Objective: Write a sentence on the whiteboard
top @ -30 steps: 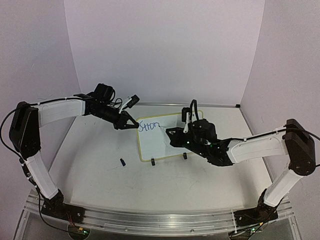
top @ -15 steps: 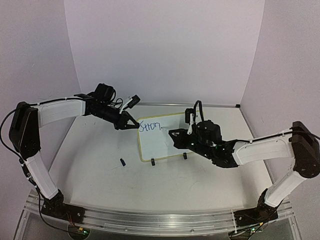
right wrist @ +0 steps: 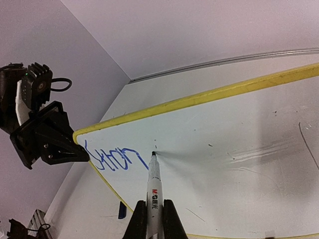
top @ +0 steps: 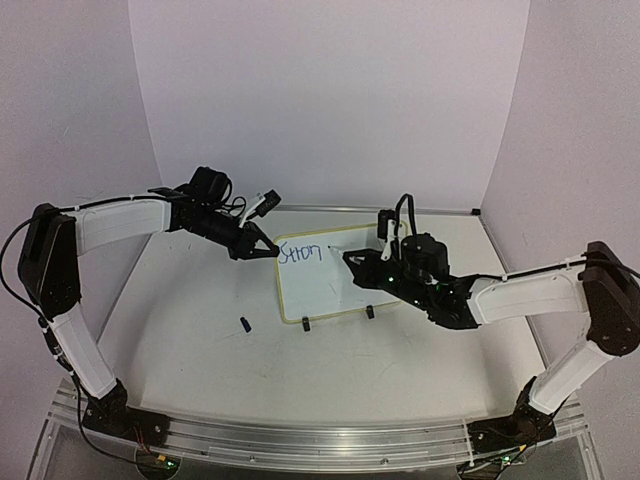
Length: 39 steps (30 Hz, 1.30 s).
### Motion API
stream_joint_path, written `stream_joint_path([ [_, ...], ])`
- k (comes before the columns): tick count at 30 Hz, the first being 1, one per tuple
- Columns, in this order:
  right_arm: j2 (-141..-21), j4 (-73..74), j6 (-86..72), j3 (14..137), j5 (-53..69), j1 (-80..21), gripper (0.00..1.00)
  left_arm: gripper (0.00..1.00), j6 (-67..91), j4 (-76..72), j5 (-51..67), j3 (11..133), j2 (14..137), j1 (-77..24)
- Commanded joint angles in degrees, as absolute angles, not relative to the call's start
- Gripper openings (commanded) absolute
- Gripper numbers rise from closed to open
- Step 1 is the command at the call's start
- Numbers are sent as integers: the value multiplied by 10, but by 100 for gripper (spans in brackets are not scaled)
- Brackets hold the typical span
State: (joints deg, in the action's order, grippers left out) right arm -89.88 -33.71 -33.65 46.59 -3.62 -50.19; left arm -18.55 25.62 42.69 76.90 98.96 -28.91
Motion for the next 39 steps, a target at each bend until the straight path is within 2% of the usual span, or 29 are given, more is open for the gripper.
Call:
stream_joint_path([
  [1,-912,-366,-344,477,-21,-495,0,0,-211,294,389,778,984,-296],
  [20,-939,-378,-342,480,9,-493,0,0,-212,294,388,779,986,-296],
  [39,-895,-357,-327,475,-34,-493,0,0,-212,294,389,779,987,-297],
])
